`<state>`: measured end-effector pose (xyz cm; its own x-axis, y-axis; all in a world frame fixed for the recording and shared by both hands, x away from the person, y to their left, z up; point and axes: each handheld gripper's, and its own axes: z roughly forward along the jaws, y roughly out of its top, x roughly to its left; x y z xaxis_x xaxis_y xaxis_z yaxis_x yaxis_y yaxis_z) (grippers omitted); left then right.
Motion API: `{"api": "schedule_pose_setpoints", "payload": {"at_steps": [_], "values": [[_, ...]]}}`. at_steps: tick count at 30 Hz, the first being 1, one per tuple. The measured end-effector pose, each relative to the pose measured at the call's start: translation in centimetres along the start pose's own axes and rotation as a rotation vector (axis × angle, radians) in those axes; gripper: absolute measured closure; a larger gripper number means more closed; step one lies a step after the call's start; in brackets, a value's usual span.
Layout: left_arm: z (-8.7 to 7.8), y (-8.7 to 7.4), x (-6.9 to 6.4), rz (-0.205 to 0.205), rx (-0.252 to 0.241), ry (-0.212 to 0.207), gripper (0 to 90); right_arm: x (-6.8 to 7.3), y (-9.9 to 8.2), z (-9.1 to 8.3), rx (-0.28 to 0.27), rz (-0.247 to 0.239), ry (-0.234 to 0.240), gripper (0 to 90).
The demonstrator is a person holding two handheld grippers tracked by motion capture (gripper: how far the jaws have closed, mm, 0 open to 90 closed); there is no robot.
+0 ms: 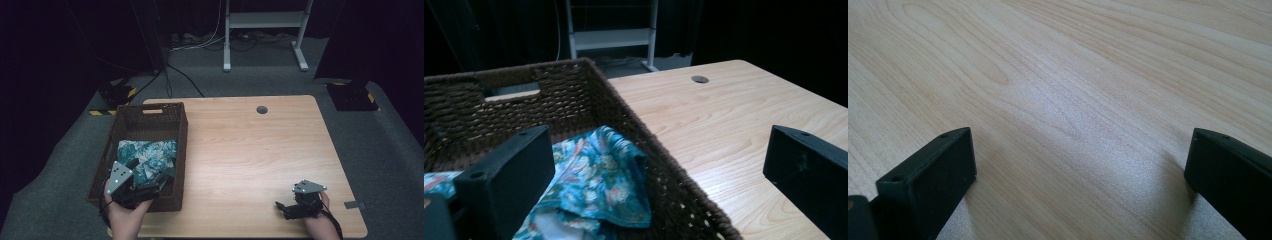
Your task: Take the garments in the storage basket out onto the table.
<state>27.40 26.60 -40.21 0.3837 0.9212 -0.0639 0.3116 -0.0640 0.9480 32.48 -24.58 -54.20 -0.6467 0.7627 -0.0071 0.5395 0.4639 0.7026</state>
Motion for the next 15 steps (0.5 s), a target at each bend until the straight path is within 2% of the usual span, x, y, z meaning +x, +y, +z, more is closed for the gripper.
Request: {"api": "schedule_pose_setpoints", "payload": {"at_steps": [6,8,12,15], "values": [[0.0,-0.3,0.9,-0.013,0.012,0.021,1.1,0.0,0.0,0.0,0.002,0.001,0.004,0.1],[0.2,-0.4,1.4,-0.031,0.024,0.029,1.1,0.0,0.0,0.0,0.002,0.001,0.005,0.2],[0.0,-0.2,2.7,-0.088,0.011,0.037,2.8,0.0,0.0,0.0,0.001,-0.004,0.009,0.2],[0.0,0.3,3.2,-0.081,0.044,0.058,2.6,0.0,0.0,0.0,0.001,-0.005,0.011,0.4]]}}
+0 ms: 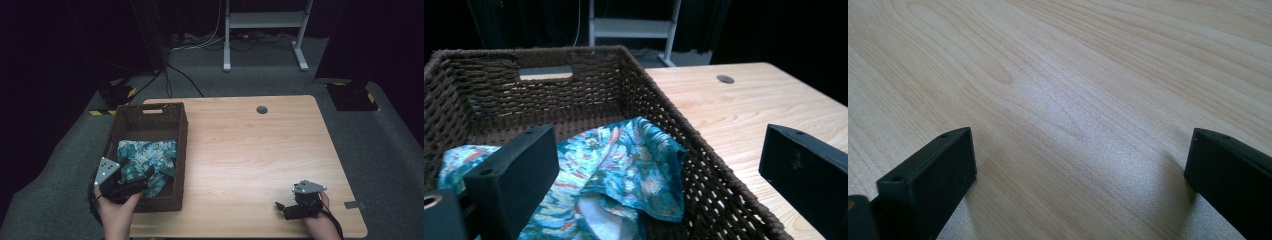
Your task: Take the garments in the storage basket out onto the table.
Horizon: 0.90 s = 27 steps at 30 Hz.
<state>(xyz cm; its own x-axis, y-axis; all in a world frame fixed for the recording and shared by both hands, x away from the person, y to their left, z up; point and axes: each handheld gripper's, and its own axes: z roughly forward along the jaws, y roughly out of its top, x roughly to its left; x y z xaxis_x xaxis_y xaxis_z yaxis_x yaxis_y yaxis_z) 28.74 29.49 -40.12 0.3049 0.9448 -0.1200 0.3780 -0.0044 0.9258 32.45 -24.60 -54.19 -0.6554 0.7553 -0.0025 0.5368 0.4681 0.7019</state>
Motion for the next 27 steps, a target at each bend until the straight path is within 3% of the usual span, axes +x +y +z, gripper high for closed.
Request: {"api": "schedule_pose_setpoints", "payload": {"at_steps": [5,15,20,25,27], "values": [[0.4,1.2,0.6,0.025,0.065,0.045,2.1,0.0,0.0,0.0,-0.002,-0.005,0.006,0.4],[1.3,2.9,2.0,0.019,0.179,0.039,1.5,0.0,0.0,0.0,-0.001,-0.006,0.008,0.5],[1.8,3.7,2.5,0.038,0.226,0.042,1.6,0.0,0.0,0.0,-0.001,-0.007,0.009,0.5],[2.9,4.2,3.3,0.03,0.28,0.053,0.6,0.0,0.0,0.0,-0.001,-0.006,0.011,0.5],[3.4,4.4,3.5,0.044,0.304,0.067,0.6,0.0,0.0,0.0,-0.001,-0.006,0.011,0.5]]}}
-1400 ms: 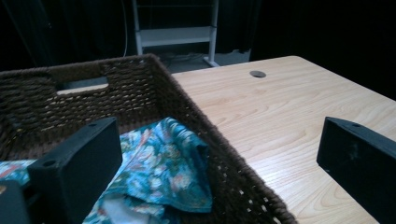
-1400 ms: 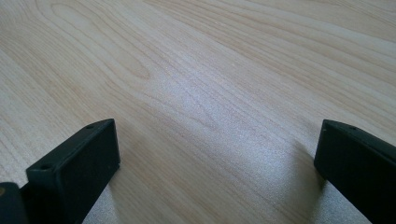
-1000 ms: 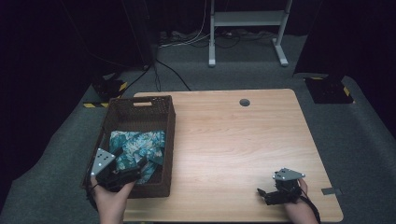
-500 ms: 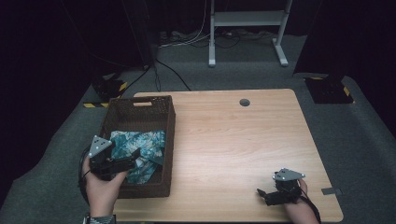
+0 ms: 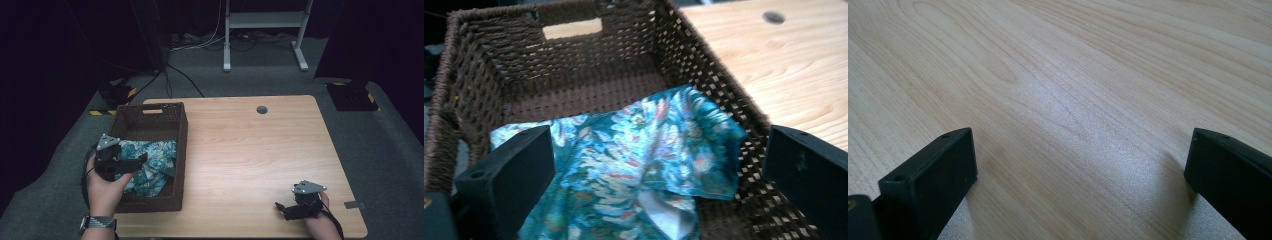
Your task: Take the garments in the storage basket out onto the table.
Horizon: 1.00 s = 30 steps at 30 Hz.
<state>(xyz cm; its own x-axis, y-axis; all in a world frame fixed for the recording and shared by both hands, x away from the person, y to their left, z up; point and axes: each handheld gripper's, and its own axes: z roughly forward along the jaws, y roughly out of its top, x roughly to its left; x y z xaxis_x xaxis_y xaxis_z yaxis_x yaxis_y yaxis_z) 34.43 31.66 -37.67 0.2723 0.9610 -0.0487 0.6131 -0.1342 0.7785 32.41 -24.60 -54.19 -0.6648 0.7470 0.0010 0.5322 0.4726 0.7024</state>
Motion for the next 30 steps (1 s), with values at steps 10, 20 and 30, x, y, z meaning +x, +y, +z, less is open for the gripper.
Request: {"api": "schedule_pose_setpoints", "payload": {"at_steps": [10,20,30], "values": [[2.0,1.6,0.9,0.032,0.112,0.017,0.4,0.0,0.0,0.0,0.0,-0.004,0.001,0.5],[3.9,1.8,2.3,0.029,0.202,0.034,0.8,-0.1,0.0,0.0,-0.003,-0.003,0.005,0.5],[6.0,1.5,3.2,-0.006,0.311,0.053,0.6,-0.1,0.0,0.0,-0.004,0.001,0.009,0.5]]}}
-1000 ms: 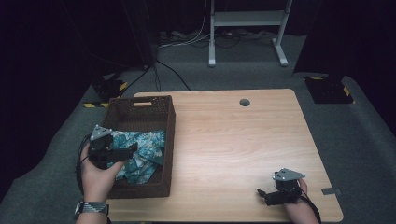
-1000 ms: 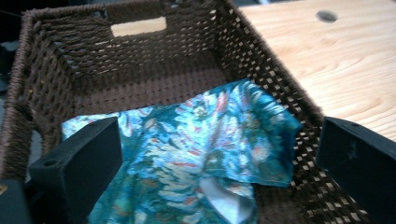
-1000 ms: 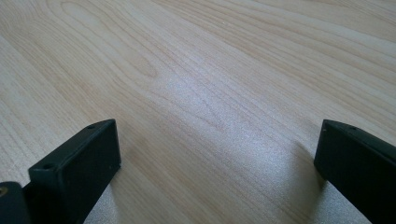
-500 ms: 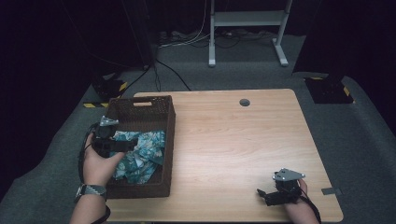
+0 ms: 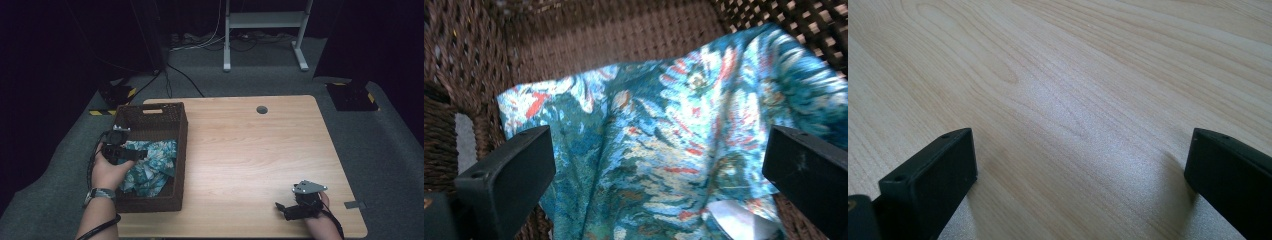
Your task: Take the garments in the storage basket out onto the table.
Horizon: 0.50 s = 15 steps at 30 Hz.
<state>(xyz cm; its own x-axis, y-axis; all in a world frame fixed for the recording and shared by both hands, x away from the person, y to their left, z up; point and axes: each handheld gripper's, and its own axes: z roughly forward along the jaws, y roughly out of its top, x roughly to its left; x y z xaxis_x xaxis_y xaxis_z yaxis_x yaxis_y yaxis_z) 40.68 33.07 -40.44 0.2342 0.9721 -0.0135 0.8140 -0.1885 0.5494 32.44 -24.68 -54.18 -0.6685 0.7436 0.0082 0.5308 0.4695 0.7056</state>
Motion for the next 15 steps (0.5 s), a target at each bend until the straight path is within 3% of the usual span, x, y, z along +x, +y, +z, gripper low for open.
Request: {"api": "schedule_pose_setpoints", "payload": {"at_steps": [5,15], "values": [[1.2,0.0,0.5,-0.011,0.055,0.018,0.2,0.0,0.0,0.0,0.0,0.0,0.001,0.5],[3.4,-0.5,1.3,-0.064,0.132,-0.008,0.3,0.0,0.0,0.0,-0.001,0.002,0.001,0.5]]}}
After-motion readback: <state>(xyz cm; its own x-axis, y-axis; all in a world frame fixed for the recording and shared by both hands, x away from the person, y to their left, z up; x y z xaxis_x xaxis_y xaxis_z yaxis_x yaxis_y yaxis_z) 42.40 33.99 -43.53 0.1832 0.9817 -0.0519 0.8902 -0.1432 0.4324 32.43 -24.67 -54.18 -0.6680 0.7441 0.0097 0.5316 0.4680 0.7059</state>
